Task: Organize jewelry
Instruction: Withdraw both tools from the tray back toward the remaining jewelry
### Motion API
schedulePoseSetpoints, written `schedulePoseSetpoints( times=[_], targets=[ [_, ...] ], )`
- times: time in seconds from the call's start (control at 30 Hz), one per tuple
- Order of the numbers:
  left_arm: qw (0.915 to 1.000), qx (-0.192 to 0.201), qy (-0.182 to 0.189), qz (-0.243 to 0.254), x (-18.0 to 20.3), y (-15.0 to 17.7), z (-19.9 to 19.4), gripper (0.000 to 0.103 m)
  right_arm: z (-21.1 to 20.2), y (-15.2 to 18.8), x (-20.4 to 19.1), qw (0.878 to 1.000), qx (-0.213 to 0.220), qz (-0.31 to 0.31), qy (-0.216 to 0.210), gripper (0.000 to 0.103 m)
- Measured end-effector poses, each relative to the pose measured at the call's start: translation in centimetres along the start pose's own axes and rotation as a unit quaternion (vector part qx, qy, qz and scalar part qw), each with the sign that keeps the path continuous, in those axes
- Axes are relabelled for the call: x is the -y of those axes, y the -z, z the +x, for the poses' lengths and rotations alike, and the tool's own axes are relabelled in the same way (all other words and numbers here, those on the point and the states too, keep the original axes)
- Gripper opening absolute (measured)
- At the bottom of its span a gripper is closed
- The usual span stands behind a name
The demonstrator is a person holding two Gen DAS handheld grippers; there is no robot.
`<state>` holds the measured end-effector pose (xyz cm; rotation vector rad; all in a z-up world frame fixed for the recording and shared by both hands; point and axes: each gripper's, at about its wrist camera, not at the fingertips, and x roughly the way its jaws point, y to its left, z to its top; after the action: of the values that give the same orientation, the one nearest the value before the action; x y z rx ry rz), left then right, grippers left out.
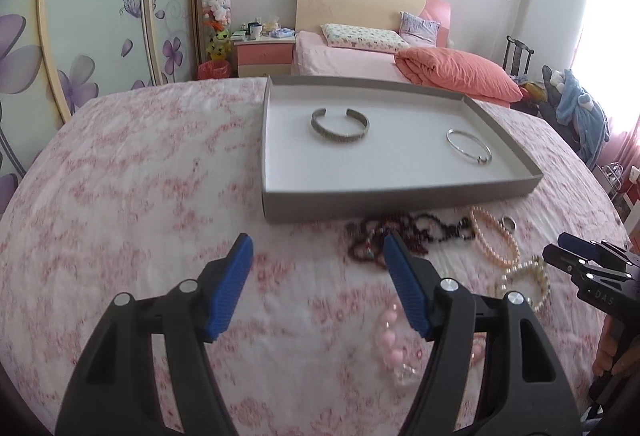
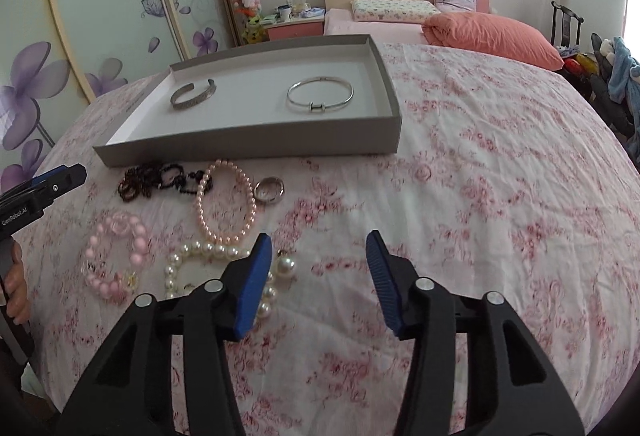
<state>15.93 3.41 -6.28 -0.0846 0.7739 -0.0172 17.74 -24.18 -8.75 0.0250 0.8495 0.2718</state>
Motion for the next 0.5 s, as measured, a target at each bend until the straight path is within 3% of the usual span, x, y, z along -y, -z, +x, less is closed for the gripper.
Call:
schedulePoseSetpoints(
  times=[0.23, 0.5],
  targets=[
    [1.0000, -0.004, 0.002, 0.006, 0.3, 0.9, -0.3, 0.067, 0.1, 0.4, -1.0, 1.000, -0.007, -0.019, 0.005, 0.034],
    [0.9997, -0.012, 0.009, 0.021, 1.0, 1.3, 0.1, 0.067, 0.6, 0.4, -0.6, 0.999, -0.017, -0.017, 0.032, 0.026]
  ],
)
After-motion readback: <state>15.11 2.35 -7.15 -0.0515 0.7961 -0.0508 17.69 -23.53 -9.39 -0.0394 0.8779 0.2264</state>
